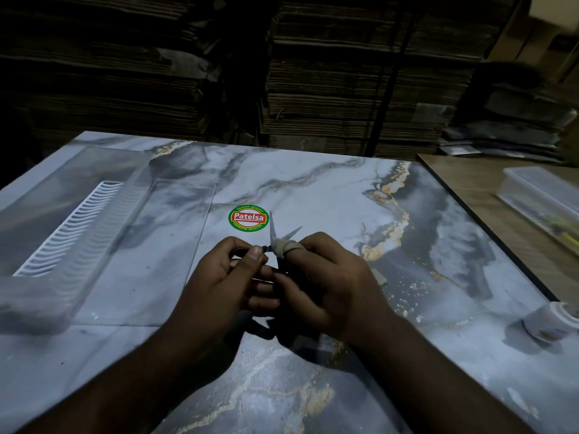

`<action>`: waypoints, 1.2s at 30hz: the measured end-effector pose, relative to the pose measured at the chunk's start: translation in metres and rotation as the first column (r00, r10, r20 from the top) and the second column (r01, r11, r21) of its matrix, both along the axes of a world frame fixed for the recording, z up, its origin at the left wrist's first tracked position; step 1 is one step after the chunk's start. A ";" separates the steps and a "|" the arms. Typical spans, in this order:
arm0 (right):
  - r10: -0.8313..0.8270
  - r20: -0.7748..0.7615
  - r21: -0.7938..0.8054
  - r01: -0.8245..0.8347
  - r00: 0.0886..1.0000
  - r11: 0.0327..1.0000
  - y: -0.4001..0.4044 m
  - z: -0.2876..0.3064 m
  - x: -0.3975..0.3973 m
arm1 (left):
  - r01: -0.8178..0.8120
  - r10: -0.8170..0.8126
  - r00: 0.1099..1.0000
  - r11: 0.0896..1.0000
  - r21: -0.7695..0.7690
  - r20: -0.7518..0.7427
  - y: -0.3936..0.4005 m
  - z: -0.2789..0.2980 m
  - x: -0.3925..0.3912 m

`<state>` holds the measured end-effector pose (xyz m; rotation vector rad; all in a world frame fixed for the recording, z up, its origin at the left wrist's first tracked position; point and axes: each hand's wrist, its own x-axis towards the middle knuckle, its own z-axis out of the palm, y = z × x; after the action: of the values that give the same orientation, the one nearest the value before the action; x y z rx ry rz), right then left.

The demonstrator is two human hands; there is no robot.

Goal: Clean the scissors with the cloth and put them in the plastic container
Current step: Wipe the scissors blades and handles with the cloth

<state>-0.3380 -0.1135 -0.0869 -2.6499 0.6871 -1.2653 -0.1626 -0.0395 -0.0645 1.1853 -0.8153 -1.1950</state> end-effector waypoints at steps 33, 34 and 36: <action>0.032 -0.002 -0.010 -0.032 0.999 0.999 -0.004 -0.002 0.000 | 0.049 -0.046 0.998 0.996 0.077 -0.037 0.005 0.007 -0.002; 0.012 0.009 -0.011 -0.012 1.000 1.000 -0.005 -0.002 0.001 | 0.049 -0.046 0.998 0.996 0.072 -0.035 0.005 0.007 -0.002; -0.044 0.051 -0.012 0.044 0.998 0.999 -0.007 -0.002 0.001 | 0.037 -0.036 0.999 0.998 0.053 -0.018 0.006 0.007 -0.001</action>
<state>-0.3367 -0.1204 -0.0885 -2.6169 0.7362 -1.3474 -0.1637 -0.0338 -0.0571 1.2063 -0.7992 -1.2624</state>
